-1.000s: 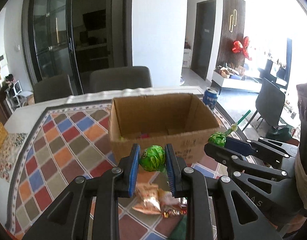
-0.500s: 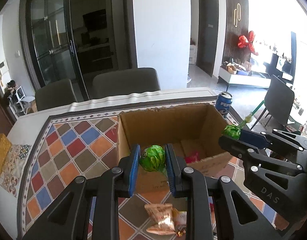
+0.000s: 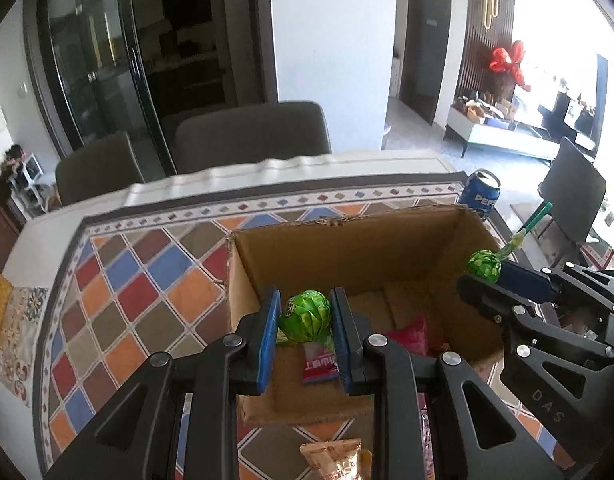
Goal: Organize snacks
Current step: 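Carry both lollipops over the box and open both grippers, then withdraw both tools from the box back toward the remaining snacks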
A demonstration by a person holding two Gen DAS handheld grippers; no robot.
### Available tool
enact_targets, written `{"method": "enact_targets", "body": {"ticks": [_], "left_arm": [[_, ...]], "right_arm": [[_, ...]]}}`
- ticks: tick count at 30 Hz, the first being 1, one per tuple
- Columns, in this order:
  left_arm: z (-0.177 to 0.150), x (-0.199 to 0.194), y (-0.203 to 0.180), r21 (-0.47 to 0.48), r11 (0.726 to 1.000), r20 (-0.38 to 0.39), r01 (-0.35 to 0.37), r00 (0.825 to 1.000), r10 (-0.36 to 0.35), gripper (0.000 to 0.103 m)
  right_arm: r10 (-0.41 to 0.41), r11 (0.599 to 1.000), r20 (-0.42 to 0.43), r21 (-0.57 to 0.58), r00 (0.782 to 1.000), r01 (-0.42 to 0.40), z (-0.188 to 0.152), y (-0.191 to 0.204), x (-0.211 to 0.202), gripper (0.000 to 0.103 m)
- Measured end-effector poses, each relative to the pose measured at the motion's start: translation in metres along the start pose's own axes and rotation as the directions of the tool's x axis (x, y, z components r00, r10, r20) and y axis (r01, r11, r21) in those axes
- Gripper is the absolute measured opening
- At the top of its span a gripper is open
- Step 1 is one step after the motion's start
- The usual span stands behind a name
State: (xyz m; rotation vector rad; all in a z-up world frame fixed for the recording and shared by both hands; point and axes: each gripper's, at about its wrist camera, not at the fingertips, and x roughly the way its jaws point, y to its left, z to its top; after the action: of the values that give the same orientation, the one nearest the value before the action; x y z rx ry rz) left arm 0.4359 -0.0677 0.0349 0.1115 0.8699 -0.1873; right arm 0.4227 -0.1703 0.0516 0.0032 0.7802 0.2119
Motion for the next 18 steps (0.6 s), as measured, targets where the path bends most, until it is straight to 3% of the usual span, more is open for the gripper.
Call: {"method": "enact_targets", "body": {"ticks": [1, 2, 3, 5, 12, 18], "left_arm": [[0.001, 0.000, 0.002, -0.007, 1.000, 0.000, -0.006, 1.000, 0.006, 0.032], [0.002, 0.000, 0.003, -0.015, 1.000, 0.005, -0.016, 1.000, 0.016, 0.042], [0.002, -0.003, 0.004, -0.019, 1.000, 0.014, -0.023, 1.000, 0.023, 0.051], [0.001, -0.009, 0.005, -0.015, 0.999, 0.026, -0.035, 0.999, 0.035, 0.053], [-0.014, -0.032, 0.004, -0.014, 0.999, 0.054, -0.041, 0.998, 0.042, 0.060], [-0.031, -0.049, 0.000, -0.007, 0.999, 0.074, -0.038, 0.997, 0.038, 0.062]], "right_arm": [[-0.003, 1.000, -0.005, 0.005, 1.000, 0.003, 0.002, -0.001, 0.004, 0.026], [-0.001, 1.000, -0.010, 0.014, 1.000, 0.001, 0.003, -0.003, 0.007, 0.027], [0.001, 1.000, -0.017, 0.023, 1.000, -0.001, 0.004, -0.005, 0.009, 0.035], [-0.007, 0.999, -0.027, 0.040, 1.000, 0.008, 0.006, -0.006, 0.010, 0.053], [-0.052, 0.998, 0.017, 0.026, 0.998, 0.052, -0.004, -0.003, -0.012, 0.054], [-0.039, 0.999, 0.040, 0.031, 0.998, 0.038, -0.016, 0.001, -0.031, 0.054]]}}
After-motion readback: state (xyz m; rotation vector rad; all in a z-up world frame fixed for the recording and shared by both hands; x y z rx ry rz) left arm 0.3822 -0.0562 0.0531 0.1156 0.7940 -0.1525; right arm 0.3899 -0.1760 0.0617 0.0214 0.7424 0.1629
